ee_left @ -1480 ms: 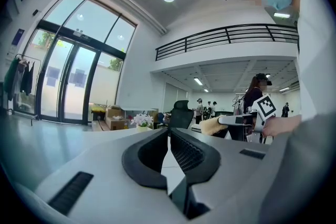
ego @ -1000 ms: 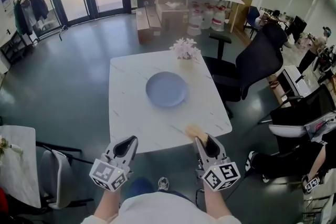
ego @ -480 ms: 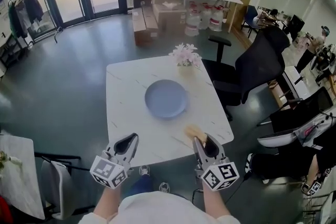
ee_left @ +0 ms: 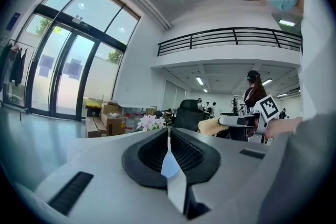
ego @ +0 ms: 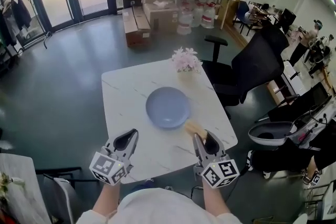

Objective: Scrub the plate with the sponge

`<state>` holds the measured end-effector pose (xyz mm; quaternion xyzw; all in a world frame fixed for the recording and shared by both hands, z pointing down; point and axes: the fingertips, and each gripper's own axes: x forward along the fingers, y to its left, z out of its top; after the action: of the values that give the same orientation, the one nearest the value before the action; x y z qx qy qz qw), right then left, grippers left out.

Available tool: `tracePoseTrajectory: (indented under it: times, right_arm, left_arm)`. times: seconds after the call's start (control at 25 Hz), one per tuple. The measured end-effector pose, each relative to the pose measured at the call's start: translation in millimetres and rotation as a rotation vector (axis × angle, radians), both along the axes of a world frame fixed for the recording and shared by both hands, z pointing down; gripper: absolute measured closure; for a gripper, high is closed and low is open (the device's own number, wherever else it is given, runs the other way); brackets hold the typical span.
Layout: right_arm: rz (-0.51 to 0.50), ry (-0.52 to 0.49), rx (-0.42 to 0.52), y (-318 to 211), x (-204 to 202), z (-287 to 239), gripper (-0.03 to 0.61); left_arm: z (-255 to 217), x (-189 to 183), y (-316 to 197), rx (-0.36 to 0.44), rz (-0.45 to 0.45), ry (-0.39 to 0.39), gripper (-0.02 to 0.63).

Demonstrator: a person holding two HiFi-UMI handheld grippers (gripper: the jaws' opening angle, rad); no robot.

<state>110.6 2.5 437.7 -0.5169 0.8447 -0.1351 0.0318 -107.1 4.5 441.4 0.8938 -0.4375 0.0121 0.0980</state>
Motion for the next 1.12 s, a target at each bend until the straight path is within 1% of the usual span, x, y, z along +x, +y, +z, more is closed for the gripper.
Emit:
tracePoseTrajectory:
  times: [0.36,0.6,0.96,1.12]
  right_arm:
    - [0.070,0.011,-0.005,-23.4,-22.5,7.5,0.429]
    - [0.082,0.023,-0.031,-39.8,-21.3,17.9,0.429]
    - [0.008,0.032,-0.039,-87.7,-22.3,13.6,0.428]
    - [-0.018,0.029,-0.037,-108.4,-18.7,14.8,0.428]
  left_arm:
    - [9.2,-24.4,-36.2,-0.009,0.067,0.008,0.572]
    - [23.2,-24.1,-57.1,-0.038,0.076,0.019,0.572]
    - [21.5,-21.0,-95.9,-0.047,0.013,0.011,0.572]
    - [21.4,-12.0,-114.0,-0.037,0.005,-0.003,0.572]
